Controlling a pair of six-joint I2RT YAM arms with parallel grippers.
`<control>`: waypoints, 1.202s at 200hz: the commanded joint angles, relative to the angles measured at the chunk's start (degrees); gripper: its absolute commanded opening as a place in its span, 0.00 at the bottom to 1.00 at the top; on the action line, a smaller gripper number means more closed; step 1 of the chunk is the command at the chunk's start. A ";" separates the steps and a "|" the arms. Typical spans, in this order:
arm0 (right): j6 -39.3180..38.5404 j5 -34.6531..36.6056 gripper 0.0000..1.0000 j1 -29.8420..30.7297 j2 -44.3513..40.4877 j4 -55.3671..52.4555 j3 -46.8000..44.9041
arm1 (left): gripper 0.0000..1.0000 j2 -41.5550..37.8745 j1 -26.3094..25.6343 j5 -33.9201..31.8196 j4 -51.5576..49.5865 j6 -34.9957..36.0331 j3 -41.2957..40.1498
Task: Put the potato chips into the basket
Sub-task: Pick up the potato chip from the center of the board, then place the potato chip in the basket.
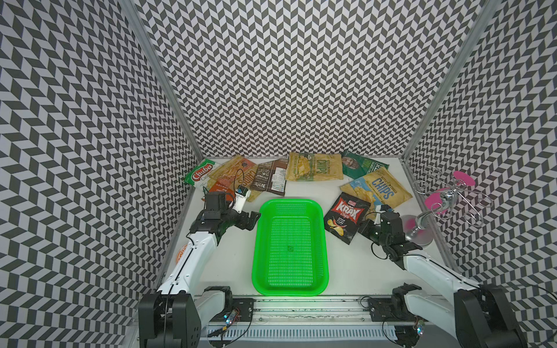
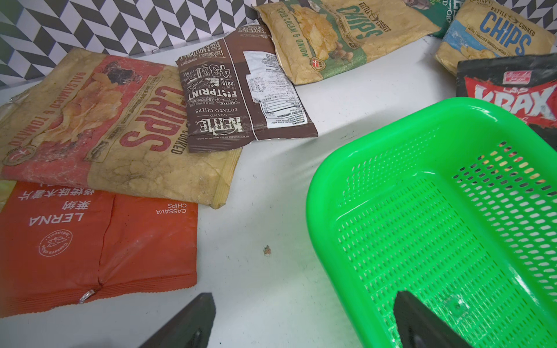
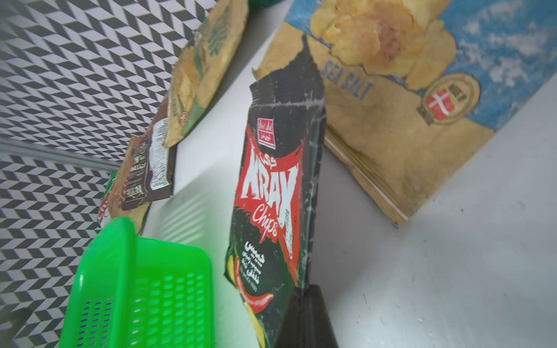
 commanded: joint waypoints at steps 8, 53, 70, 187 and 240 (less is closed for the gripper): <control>-4.54 -0.37 0.00 0.64 -6.56 -1.27 3.88 | 0.97 -0.05 0.41 -0.19 1.50 -0.47 -0.72; -7.73 -3.63 0.00 2.19 -14.52 -3.92 10.15 | 0.97 -0.13 0.45 -0.19 1.42 -0.56 -0.73; -9.29 -4.61 0.00 2.90 -15.98 -5.49 13.70 | 0.97 -0.19 0.41 -0.25 1.42 -0.56 -0.73; -8.19 -28.32 0.00 18.14 -5.65 6.27 27.39 | 0.97 -1.23 0.47 -3.92 2.75 -1.52 -1.08; -7.19 -27.68 0.00 28.88 4.12 10.89 27.95 | 0.97 -2.02 0.58 -5.03 3.08 -1.88 -1.11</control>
